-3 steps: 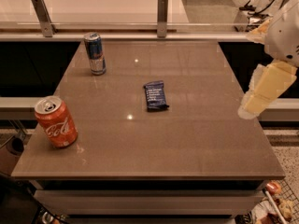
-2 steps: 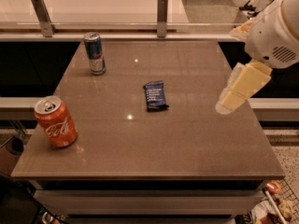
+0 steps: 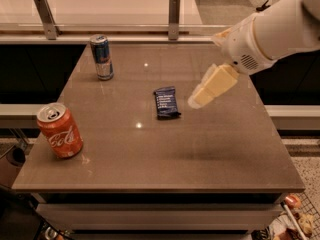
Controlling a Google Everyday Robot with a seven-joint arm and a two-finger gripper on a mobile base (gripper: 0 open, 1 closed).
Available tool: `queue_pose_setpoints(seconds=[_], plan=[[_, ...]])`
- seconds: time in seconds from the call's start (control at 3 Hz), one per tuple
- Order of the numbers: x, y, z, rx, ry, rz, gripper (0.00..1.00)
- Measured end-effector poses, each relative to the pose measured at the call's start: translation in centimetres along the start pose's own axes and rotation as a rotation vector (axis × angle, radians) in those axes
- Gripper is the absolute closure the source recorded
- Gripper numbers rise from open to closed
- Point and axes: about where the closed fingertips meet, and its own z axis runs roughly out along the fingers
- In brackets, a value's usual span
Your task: Pick redbull can
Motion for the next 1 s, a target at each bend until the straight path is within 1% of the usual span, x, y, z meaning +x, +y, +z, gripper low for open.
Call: queue_pose_setpoints(seconds=[0.33, 0.67, 1.0], plan=[[-1.6, -0.9, 3.9, 0.006, -0.102, 0.078, 0.0], [-4.2, -0.5, 5.8, 0.033, -0.185, 0.16, 0.0], [-7.0, 0.1, 7.1, 0.073, -0.291, 0.24, 0.0]])
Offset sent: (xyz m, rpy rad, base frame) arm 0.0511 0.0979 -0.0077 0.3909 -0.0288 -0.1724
